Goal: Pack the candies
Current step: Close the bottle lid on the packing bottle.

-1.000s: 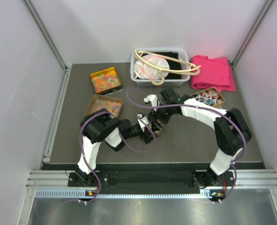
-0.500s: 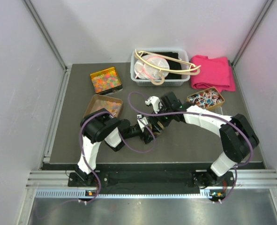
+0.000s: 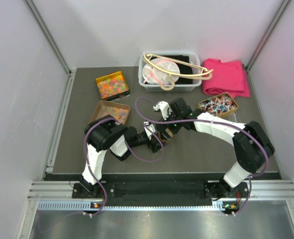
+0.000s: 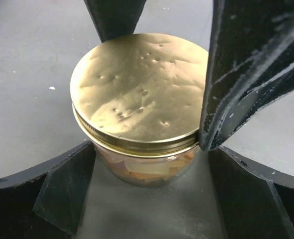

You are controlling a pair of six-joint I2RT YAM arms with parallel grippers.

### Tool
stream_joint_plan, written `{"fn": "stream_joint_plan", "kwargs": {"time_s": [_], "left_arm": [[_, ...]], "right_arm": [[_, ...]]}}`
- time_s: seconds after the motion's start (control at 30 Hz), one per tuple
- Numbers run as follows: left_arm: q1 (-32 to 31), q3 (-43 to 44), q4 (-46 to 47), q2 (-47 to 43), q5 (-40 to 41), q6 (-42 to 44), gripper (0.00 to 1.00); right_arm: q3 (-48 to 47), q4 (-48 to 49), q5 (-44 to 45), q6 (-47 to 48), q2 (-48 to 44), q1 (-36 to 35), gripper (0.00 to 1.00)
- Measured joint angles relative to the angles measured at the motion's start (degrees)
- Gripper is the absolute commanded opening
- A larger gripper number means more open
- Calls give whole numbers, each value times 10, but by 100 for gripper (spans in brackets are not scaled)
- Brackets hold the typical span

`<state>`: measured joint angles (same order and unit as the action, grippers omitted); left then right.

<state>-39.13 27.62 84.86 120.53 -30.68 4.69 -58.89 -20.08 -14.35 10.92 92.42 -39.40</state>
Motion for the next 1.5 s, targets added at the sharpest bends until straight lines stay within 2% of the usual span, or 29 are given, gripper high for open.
{"fn": "stream_joint_plan", "kwargs": {"time_s": [0.4, 0.7, 1.07, 1.3, 1.5], "left_arm": [[1, -1, 1, 0, -2, 2, 99], [0, -1, -1, 0, -14, 2, 99], [-4, 0, -1, 0, -14, 2, 99], [-4, 0, -2, 0, -14, 0, 99], [-3, 2, -2, 0, -15, -9, 99]], "right_arm": [[-4, -5, 0, 16, -1, 0, 99], [-16, -61, -60, 66, 0, -3, 99], [-31, -71, -62, 125, -1, -29, 99], [-32, -71, -64, 134, 4, -26, 99], [-50, -88, -100, 151, 23, -12, 99]]}}
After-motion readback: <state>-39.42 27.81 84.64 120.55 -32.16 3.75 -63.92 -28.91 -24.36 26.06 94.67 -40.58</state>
